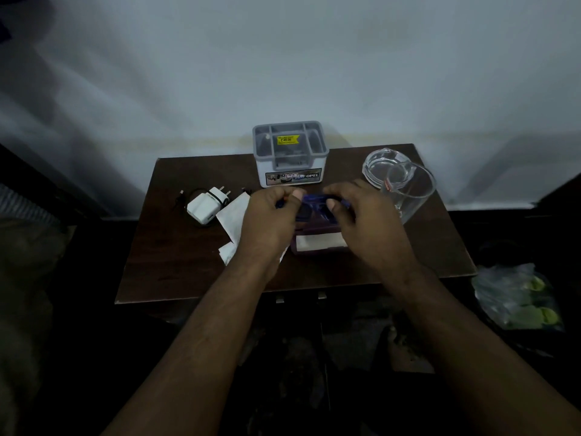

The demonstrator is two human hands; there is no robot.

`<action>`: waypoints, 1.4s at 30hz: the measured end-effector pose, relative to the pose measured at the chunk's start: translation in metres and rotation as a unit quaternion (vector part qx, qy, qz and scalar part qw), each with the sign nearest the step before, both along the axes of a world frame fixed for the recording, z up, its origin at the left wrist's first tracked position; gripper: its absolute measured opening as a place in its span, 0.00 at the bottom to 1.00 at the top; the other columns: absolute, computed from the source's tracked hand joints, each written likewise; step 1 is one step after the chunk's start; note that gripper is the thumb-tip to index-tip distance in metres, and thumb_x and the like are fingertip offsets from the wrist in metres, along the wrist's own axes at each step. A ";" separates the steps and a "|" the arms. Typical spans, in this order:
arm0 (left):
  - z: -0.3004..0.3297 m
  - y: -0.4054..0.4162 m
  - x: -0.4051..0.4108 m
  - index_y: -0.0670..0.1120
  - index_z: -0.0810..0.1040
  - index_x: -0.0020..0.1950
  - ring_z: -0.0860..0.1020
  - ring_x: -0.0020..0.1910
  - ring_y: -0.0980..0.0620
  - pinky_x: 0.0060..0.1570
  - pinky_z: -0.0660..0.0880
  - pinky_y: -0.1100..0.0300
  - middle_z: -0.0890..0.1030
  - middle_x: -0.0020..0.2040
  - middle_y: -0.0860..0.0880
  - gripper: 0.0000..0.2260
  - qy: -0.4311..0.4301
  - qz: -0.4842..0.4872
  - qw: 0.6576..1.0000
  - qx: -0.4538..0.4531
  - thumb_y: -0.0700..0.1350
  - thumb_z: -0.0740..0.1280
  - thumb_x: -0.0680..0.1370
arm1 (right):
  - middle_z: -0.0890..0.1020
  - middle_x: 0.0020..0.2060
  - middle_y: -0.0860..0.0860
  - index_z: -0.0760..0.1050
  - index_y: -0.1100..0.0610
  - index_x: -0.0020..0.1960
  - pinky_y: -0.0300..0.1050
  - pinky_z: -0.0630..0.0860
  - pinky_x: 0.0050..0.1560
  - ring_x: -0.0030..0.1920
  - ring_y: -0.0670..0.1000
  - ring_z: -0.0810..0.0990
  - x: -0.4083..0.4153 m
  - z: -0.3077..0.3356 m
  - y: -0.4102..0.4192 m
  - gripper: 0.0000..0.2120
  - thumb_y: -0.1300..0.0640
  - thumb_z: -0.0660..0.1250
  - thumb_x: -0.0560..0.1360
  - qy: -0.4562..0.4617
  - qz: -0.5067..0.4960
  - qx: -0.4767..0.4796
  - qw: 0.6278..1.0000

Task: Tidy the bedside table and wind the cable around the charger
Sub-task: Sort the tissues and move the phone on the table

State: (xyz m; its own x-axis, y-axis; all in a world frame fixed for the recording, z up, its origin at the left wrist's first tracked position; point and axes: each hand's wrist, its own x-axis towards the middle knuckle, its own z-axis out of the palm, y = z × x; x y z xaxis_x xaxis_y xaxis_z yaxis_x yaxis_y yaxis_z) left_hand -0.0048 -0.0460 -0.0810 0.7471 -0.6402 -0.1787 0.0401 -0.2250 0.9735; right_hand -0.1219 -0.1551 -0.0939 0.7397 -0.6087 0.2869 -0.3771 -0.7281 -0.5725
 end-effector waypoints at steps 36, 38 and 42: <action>-0.013 -0.004 -0.002 0.42 0.83 0.54 0.80 0.48 0.51 0.43 0.74 0.62 0.84 0.48 0.45 0.10 -0.103 -0.054 0.984 0.136 0.48 0.66 0.82 | 0.78 0.58 0.56 0.77 0.55 0.66 0.55 0.74 0.59 0.58 0.60 0.75 -0.003 -0.024 -0.022 0.16 0.53 0.66 0.80 0.158 0.006 -0.031 0.987; -0.011 -0.002 0.001 0.45 0.82 0.59 0.80 0.53 0.52 0.49 0.77 0.63 0.84 0.54 0.49 0.11 -0.130 -0.066 0.979 0.140 0.41 0.72 0.77 | 0.73 0.69 0.55 0.69 0.53 0.75 0.56 0.71 0.65 0.65 0.60 0.70 0.001 -0.027 -0.022 0.29 0.43 0.68 0.77 0.172 0.009 -0.036 0.984; -0.012 0.003 0.009 0.47 0.81 0.60 0.76 0.51 0.57 0.40 0.67 0.80 0.82 0.53 0.53 0.20 -0.184 -0.095 0.966 0.155 0.35 0.77 0.69 | 0.50 0.82 0.50 0.44 0.46 0.82 0.65 0.54 0.75 0.81 0.55 0.48 0.011 -0.035 -0.020 0.57 0.26 0.70 0.64 0.261 0.054 -0.014 0.964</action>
